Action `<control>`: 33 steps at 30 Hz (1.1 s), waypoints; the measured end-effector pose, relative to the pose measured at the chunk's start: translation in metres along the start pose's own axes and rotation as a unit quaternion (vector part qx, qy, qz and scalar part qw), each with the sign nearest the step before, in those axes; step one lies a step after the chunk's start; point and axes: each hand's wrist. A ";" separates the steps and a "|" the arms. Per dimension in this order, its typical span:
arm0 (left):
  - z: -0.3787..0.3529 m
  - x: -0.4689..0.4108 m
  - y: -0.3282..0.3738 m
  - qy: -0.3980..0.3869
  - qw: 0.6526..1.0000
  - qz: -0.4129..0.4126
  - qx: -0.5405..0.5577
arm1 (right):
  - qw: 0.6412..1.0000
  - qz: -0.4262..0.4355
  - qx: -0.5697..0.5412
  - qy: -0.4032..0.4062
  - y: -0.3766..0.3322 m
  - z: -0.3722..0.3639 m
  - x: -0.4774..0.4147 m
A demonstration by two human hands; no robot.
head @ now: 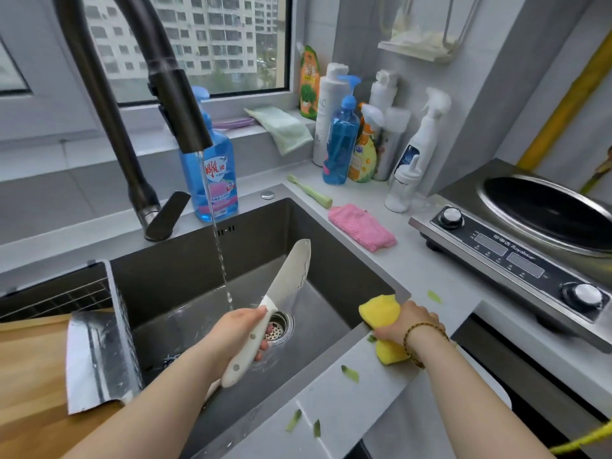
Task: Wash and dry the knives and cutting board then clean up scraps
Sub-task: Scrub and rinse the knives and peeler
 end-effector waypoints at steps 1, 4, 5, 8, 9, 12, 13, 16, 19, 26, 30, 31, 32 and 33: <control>0.002 0.001 0.000 0.000 1.000 -0.003 0.004 | 1.000 0.003 0.000 0.006 -0.003 0.000 0.001; 0.007 0.004 -0.002 -0.006 1.000 -0.006 0.001 | 0.997 0.031 -0.058 0.041 -0.013 0.000 0.007; 0.009 0.006 -0.002 -0.009 1.000 -0.006 -0.005 | 0.993 0.051 -0.094 0.055 -0.020 0.000 0.009; 0.013 0.009 -0.003 -0.019 1.000 -0.009 -0.015 | 0.972 0.142 -0.154 0.109 -0.049 0.001 0.016; 0.014 0.010 -0.003 -0.023 1.000 -0.010 -0.018 | 0.963 0.182 -0.146 0.132 -0.061 0.001 0.019; 0.012 0.013 -0.003 -0.033 0.999 -0.020 -0.008 | 0.936 0.290 -0.086 0.180 -0.093 0.002 0.022; 0.012 0.014 -0.002 -0.034 0.999 -0.025 -0.005 | 0.928 0.316 -0.050 0.189 -0.102 0.001 0.022; 0.018 0.015 -0.001 -0.025 0.998 -0.040 -0.033 | 0.902 0.383 0.058 0.193 -0.120 -0.004 0.021; 0.030 0.015 0.000 -0.009 0.998 -0.048 -0.046 | 0.884 0.437 0.079 0.149 -0.130 -0.014 0.022; 0.038 0.021 0.002 0.013 0.999 -0.042 0.021 | 0.862 0.497 0.072 0.060 -0.140 -0.041 0.021; 0.049 0.028 -0.007 0.036 0.998 -0.028 0.032 | 0.872 0.486 0.033 0.049 -0.158 -0.041 0.007; 0.053 0.030 -0.008 0.045 0.998 -0.027 0.034 | 0.882 0.469 0.005 0.045 -0.166 -0.040 0.003; 0.056 0.032 -0.008 0.052 0.998 -0.026 0.035 | 0.891 0.451 -0.025 0.044 -0.173 -0.038 0.000; 0.058 0.034 -0.008 0.057 0.997 -0.025 0.035 | 0.895 0.441 -0.050 0.043 -0.178 -0.038 -0.002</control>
Point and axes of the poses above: each hand's wrist, its own x-axis away from the middle knuckle, its own z-axis out of the back of the hand, y = z × x, and after that the axes turned 6 degrees about -y, right-handed
